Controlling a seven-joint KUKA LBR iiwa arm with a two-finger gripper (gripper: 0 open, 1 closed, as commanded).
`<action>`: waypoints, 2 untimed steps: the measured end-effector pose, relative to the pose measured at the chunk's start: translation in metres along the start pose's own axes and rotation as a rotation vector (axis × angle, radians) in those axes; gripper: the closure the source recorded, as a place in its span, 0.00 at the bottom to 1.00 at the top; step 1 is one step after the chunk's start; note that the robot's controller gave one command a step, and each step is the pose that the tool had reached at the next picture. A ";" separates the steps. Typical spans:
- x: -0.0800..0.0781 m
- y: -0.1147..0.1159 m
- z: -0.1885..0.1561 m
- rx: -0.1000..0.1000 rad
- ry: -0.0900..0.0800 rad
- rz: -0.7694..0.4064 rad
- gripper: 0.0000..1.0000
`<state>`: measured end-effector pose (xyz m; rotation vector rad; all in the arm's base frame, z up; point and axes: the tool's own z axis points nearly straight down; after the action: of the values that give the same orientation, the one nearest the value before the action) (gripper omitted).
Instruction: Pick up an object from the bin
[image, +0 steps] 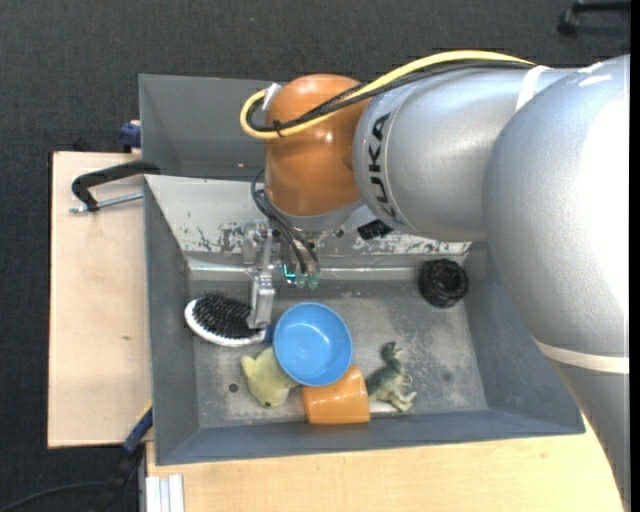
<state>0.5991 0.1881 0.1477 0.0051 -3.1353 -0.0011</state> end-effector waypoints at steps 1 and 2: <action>-0.002 0.004 0.071 -0.004 -0.009 0.250 0.00; -0.004 0.005 0.069 -0.009 -0.018 0.251 1.00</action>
Offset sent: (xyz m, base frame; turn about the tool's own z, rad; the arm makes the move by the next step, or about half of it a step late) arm -0.0016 0.0026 -0.0777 0.2503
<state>0.6027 0.1935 0.0784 -0.3894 -3.1294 -0.0144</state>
